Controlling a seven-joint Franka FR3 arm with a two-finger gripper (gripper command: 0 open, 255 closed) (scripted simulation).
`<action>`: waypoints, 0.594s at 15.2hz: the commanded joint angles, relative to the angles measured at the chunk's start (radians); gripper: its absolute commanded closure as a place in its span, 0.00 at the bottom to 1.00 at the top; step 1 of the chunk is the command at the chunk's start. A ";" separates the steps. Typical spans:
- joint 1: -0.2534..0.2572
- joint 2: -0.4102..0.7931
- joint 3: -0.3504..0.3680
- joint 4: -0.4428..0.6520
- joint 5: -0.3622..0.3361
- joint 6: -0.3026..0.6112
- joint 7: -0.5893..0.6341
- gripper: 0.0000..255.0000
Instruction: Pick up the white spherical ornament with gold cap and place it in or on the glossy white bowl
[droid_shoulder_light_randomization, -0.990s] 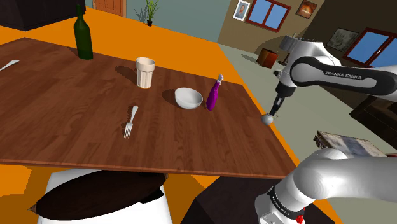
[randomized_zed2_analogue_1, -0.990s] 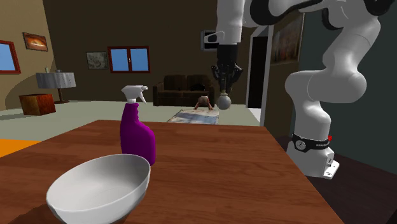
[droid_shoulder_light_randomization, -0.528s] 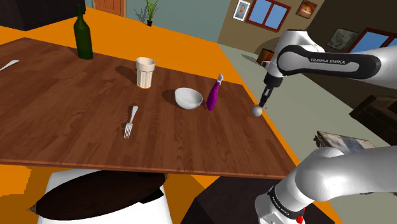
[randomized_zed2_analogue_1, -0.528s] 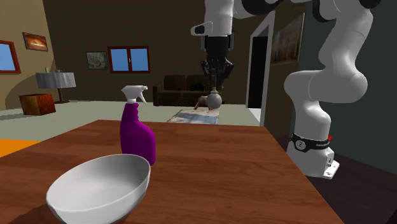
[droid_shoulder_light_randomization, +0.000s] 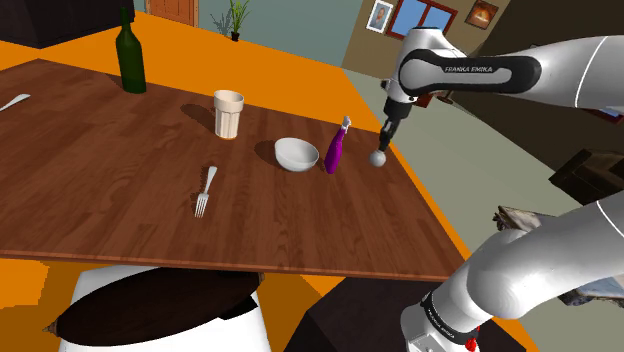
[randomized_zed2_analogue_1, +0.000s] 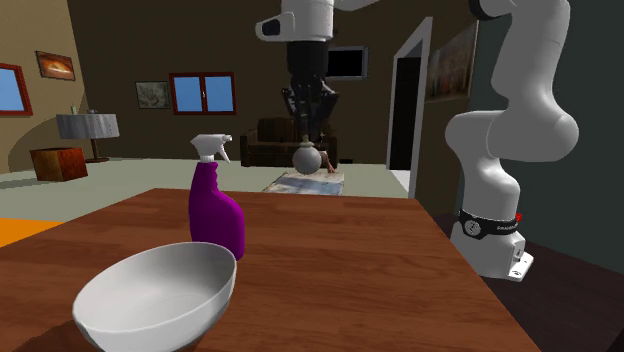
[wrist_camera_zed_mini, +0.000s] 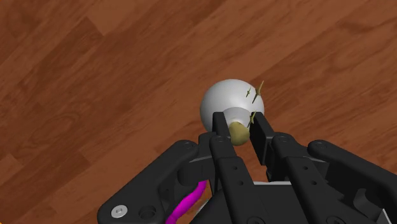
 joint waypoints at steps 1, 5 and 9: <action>0.015 0.062 0.013 0.068 0.018 -0.009 0.017 1.00; 0.038 0.200 0.034 0.226 0.049 -0.036 0.043 1.00; 0.056 0.345 0.052 0.408 0.077 -0.080 0.065 1.00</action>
